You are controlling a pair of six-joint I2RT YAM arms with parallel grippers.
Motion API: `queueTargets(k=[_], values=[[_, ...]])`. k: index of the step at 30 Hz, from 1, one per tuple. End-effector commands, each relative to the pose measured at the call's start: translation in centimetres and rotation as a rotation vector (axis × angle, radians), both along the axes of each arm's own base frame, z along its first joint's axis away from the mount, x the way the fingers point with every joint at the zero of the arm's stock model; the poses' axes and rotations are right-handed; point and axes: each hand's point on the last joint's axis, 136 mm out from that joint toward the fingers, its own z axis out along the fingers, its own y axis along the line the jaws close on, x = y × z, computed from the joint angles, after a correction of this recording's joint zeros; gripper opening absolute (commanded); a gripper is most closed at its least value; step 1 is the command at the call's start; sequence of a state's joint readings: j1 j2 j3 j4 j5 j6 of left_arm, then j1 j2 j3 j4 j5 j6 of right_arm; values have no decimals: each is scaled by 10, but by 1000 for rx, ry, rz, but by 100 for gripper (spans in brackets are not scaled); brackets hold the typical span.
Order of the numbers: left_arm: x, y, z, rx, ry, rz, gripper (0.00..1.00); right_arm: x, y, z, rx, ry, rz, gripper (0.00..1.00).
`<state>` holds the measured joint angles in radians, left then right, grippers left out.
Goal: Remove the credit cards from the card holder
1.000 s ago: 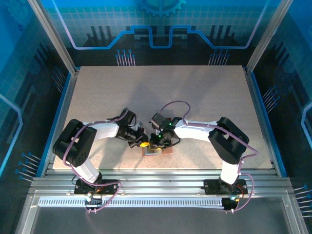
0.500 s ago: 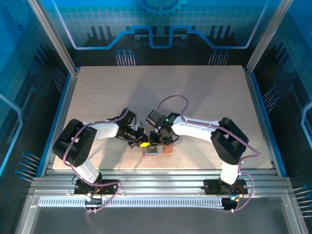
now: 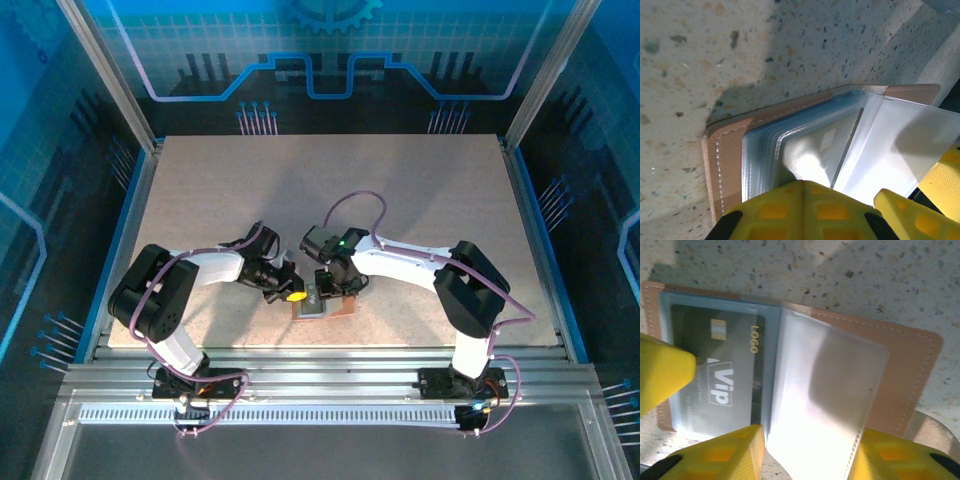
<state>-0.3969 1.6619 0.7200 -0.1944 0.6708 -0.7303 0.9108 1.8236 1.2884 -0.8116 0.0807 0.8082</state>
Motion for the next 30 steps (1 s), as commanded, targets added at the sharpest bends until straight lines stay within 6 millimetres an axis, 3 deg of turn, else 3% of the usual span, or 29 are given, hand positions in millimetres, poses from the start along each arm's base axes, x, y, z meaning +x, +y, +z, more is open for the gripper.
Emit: queueTargets(k=[1, 10, 17, 22, 26, 30], values=[[-7, 6, -11, 48, 32, -9, 4, 2, -17, 5, -74, -17, 2, 45], [-5, 5, -6, 47, 24, -21, 5, 8, -36, 16, -100, -47, -18, 43], [-2, 4, -3, 45, 19, -16, 5, 7, -16, 30, 52, -40, -22, 40], [-3, 4, -3, 48, 21, -16, 5, 7, -1, 28, 177, -21, -45, 38], [-4, 5, -3, 49, 17, -17, 5, 6, -5, 23, 140, -11, -43, 35], [-4, 5, -3, 51, 18, -16, 5, 8, -27, 19, -13, -38, -34, 34]])
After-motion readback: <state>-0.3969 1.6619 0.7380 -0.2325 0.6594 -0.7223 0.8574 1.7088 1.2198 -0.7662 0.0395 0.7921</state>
